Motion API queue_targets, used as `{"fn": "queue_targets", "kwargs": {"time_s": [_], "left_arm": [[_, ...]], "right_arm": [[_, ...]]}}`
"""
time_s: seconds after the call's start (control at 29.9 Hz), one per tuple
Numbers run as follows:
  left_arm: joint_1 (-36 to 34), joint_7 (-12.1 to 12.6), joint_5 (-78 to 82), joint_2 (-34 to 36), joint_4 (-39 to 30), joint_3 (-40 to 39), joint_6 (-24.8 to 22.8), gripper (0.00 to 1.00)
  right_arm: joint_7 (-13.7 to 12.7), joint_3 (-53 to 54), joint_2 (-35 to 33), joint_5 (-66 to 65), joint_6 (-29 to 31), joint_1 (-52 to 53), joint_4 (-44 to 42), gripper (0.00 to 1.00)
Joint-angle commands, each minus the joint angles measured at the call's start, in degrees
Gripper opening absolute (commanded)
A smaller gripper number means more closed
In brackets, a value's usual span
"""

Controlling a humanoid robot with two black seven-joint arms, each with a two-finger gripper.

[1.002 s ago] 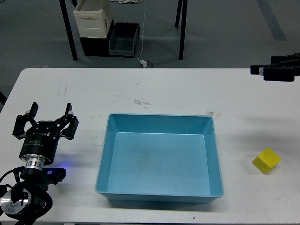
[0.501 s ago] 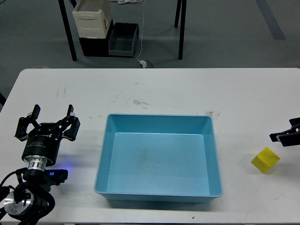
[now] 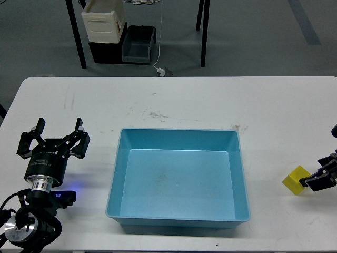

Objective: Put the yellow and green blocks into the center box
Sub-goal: 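Lower the right gripper onto the yellow cube and close it, then lift the yellow cube with the right gripper and carry it over the box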

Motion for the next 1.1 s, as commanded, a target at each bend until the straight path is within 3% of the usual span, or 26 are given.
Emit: {"fn": "queue_targets", "kwargs": {"time_s": [0.0,0.47,0.6,0.73,0.84,1.07], "left_arm": [[-0.1,-0.4,-0.1,0.0,0.5,-0.1,0.0,1.0],[-0.1,-0.5,-0.1,-0.4,1.3,-0.1,-0.2,1.0],[-0.1,-0.6,-0.1,-0.4,1.5,-0.1,-0.3,1.0],[-0.1,-0.6,-0.1,-0.4,1.5,-0.2,-0.3,1.0],[-0.2,-0.6,-0.1,-0.4,1.5,-0.2,-0.3,1.0],[-0.2,-0.6,-0.2,-0.4,1.5,-0.2,-0.2,1.0]], "right_arm": [[0.0,-0.2,0.8,0.2,0.0,0.0,-0.3,1.0],[0.0,0.4,5.1,0.4,0.0,-2.6,-3.7,0.94],[0.0,0.6,5.3,0.5,-0.2,-2.4,-3.7,0.77],[0.0,0.4,5.3,0.4,-0.1,-2.5,-3.7,0.73],[0.0,0.3,5.2,0.3,0.0,-2.6,-3.7,0.64],[0.0,-0.2,5.0,-0.2,0.0,-2.5,-3.6,0.29]]}}
